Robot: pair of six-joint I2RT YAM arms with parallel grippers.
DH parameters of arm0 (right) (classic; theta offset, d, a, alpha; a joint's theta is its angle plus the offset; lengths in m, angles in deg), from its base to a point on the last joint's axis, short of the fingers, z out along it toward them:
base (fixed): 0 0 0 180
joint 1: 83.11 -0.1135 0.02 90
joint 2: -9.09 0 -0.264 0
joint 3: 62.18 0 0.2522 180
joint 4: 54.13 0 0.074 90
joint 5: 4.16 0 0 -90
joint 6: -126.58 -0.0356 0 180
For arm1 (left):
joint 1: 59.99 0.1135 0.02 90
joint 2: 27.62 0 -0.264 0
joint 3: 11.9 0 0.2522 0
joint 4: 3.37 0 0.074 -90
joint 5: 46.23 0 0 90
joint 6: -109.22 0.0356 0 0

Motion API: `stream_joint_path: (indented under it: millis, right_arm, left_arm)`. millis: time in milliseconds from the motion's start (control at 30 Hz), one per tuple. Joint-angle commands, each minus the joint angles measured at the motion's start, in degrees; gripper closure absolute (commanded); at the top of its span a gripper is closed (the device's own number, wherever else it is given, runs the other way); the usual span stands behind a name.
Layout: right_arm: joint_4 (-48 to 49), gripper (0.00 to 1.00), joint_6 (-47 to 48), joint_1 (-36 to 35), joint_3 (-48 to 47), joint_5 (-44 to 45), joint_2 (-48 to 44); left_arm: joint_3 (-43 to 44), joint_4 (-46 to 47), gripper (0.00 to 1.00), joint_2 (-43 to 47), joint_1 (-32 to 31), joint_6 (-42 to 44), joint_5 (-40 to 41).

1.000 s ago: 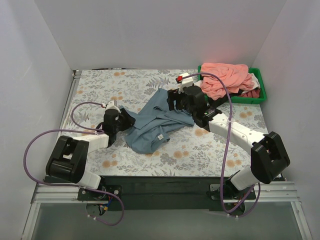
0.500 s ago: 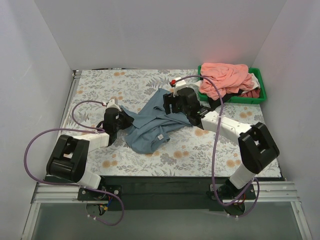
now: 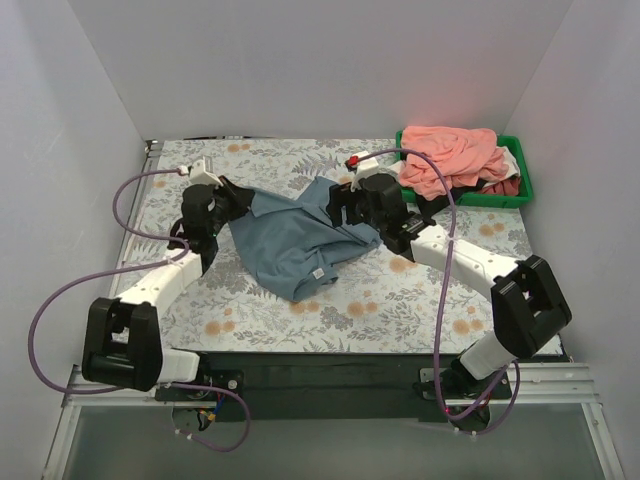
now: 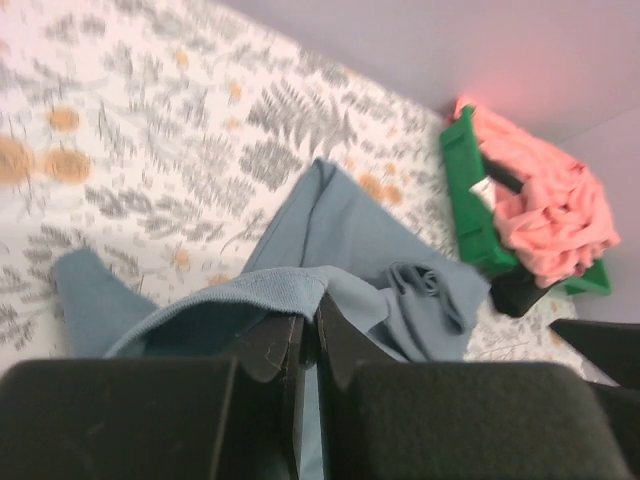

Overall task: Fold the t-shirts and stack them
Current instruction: Flatten the tshirt out

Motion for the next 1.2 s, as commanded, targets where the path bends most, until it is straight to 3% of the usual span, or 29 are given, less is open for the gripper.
stream_joint_path:
  millis: [0, 133, 367, 767, 1167]
  right_arm:
    - [0.78, 0.19, -0.31, -0.06, 0.3, 2.03, -0.82]
    - [0.87, 0.19, 0.56, -0.06, -1.19, 1.33, 1.11]
    - [0.7, 0.21, 2.94, -0.06, -10.94, -4.11, 12.43]
    - [-0.18, 0.21, 2.59, -0.15, -26.41, -13.26, 28.52]
    - [-3.96, 0.27, 6.1, -0.24, -28.97, 4.92, 34.87]
  left_arm:
    - [5.87, -1.18, 1.0, 5.81, 1.71, 2.37, -2.79]
    - [7.2, -5.04, 1.0, 9.5, 3.64, 5.27, 0.54]
    - [3.07, -11.63, 1.0, 11.35, 7.42, 8.7, 4.5]
    - [-0.18, -11.55, 1.0, 7.58, 7.86, 8.44, 6.53]
    - [-0.01, -11.11, 1.0, 5.91, 7.86, 8.7, 6.97]
